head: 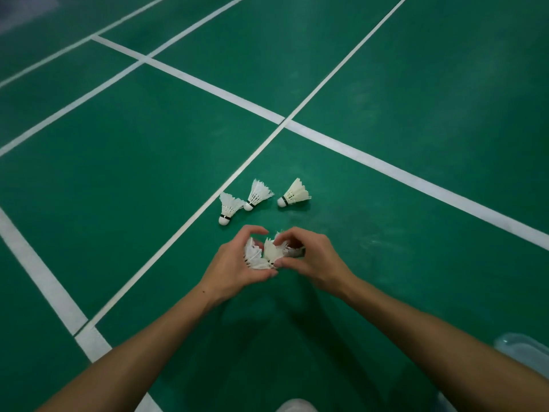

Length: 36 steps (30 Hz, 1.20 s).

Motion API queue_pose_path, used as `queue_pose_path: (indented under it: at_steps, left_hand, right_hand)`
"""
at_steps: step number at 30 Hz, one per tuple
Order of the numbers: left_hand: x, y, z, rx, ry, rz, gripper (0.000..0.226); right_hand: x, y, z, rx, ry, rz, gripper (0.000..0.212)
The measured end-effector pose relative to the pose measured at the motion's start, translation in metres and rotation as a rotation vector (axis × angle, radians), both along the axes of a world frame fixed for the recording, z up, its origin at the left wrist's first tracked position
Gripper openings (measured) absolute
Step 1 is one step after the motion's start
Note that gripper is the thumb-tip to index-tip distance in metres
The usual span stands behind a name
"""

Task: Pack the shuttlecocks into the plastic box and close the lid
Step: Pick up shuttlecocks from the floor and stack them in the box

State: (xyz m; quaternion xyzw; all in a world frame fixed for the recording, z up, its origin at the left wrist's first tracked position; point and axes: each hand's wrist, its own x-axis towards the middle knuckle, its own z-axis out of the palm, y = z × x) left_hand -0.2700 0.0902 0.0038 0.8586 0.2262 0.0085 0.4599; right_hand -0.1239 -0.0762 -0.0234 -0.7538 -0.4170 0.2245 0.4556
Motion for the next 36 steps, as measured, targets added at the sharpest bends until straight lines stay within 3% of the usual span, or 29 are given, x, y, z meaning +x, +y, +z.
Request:
queue_pose_path:
  at_steps: [4, 14, 22, 31, 36]
  left_hand:
    - [0.007, -0.054, 0.030, -0.089, -0.124, -0.068, 0.073]
    - [0.028, -0.205, 0.094, 0.019, -0.230, -0.340, 0.071]
    - [0.040, -0.283, 0.119, -0.111, -0.272, -0.426, 0.072]
    - [0.055, -0.343, 0.097, -0.283, -0.214, -0.451, 0.071]
    - [0.051, -0.360, 0.086, -0.282, -0.181, -0.481, 0.069]
  right_hand:
    - [-0.010, -0.073, 0.038, 0.078, 0.027, -0.136, 0.035]
    - [-0.039, -0.292, 0.132, 0.141, -0.023, -0.446, 0.029]
    - [-0.075, -0.453, 0.152, 0.159, 0.021, -0.867, 0.030]
    - [-0.118, -0.513, 0.130, 0.089, 0.095, -1.086, 0.030]
    - [-0.130, -0.519, 0.135, -0.098, -0.070, -1.114, 0.032]
